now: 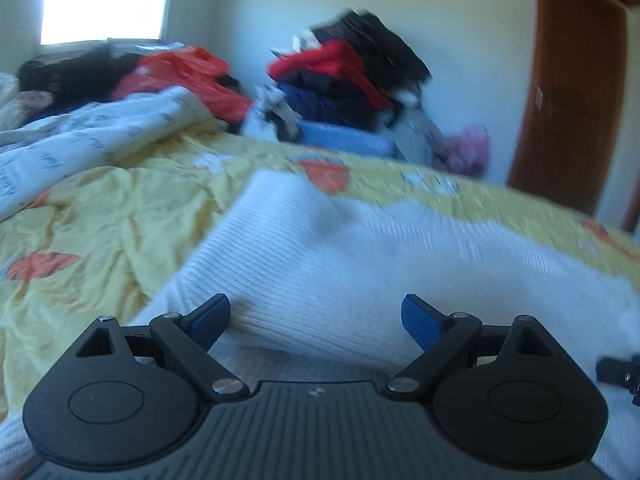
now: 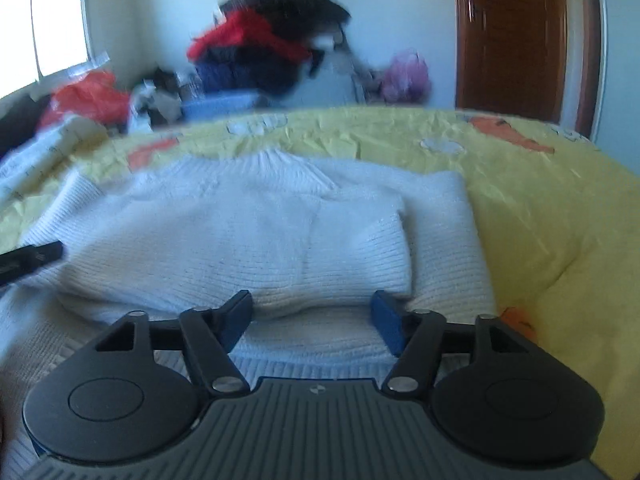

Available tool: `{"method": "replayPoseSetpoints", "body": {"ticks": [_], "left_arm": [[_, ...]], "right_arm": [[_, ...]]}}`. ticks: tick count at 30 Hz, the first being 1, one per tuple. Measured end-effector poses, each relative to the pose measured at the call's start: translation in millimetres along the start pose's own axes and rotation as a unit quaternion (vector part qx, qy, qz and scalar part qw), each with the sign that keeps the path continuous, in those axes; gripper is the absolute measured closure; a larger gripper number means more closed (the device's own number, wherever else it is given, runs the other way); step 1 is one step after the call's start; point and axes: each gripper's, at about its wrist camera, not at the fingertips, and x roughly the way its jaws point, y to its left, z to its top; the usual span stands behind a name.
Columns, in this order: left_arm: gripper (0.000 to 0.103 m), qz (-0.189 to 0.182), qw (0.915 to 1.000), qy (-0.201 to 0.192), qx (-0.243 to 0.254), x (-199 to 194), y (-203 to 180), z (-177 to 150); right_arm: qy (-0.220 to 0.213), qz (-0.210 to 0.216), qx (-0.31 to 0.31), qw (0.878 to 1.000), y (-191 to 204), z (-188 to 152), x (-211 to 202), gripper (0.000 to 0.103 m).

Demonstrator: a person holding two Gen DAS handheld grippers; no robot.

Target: Fold small clothes

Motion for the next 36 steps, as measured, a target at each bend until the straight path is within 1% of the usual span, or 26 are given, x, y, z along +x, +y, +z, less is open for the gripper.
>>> {"method": "replayPoseSetpoints", "body": {"ticks": [1,2,4,6,8,9,11,12,13,16,18,20,21,24,26,29,31,34,36], "left_arm": [[0.003,-0.004,0.9999,0.012,0.012,4,-3,0],[0.000,-0.008,0.9995,0.023,0.022,8,-6,1],[0.000,-0.006,0.9982,0.040,0.044,14,-11,2],[0.000,-0.006,0.9980,0.042,0.047,14,-13,1],[0.000,-0.010,0.9979,0.044,0.046,13,-10,2],[0.000,-0.011,0.9979,0.045,0.046,13,-10,1],[0.000,-0.013,0.9975,0.048,0.050,13,-9,3],[0.000,-0.014,0.9971,0.050,0.055,13,-9,3],[0.000,-0.017,0.9966,0.052,0.061,13,-9,3],[0.000,-0.027,0.9953,0.053,0.076,4,-4,3],[0.000,-0.027,0.9955,0.057,0.071,-9,1,0],[0.000,-0.022,0.9927,0.095,0.071,-21,6,-6],[0.000,-0.023,0.9910,0.106,0.078,-27,8,-13],[0.000,-0.032,0.9902,0.082,0.109,-58,14,-37],[0.000,-0.037,0.9882,0.092,0.117,-71,19,-44],[0.000,-0.042,0.9883,0.096,0.111,-87,28,-53],[0.000,-0.051,0.9890,0.090,0.106,-94,33,-58],[0.000,-0.056,0.9903,0.085,0.095,-95,38,-60],[0.000,-0.049,0.9902,0.084,0.100,-93,34,-60]], "right_arm": [[-0.005,-0.001,-0.005,1.000,1,-4,-3,0.031],[-0.006,-0.004,-0.011,1.000,3,-8,-5,0.030],[-0.009,-0.010,-0.018,1.000,7,-11,-12,0.027],[-0.008,-0.004,-0.017,1.000,7,-15,-17,0.016],[-0.006,-0.001,-0.025,1.000,11,-19,-27,0.010],[-0.002,-0.003,-0.032,0.999,16,-20,-28,0.000],[0.039,-0.013,-0.037,0.998,23,-28,-28,0.002],[0.035,-0.018,-0.043,0.998,25,-30,-31,0.002],[0.040,-0.018,-0.038,0.998,24,-31,-32,0.002],[0.037,-0.014,-0.031,0.999,22,-34,-37,0.002],[0.038,-0.016,-0.034,0.999,23,-33,-36,0.002],[0.037,-0.017,-0.037,0.998,25,-33,-36,0.002],[0.037,-0.017,-0.037,0.998,25,-33,-35,0.002],[0.036,-0.018,-0.037,0.998,24,-34,-37,0.002],[0.036,-0.018,-0.037,0.998,24,-34,-37,0.002],[0.036,-0.019,-0.037,0.998,23,-34,-37,0.002],[0.038,-0.020,-0.034,0.999,23,-35,-41,0.002],[0.037,-0.021,-0.028,0.999,25,-47,-57,0.002],[0.034,-0.020,-0.033,0.999,27,-58,-71,0.002]]}}
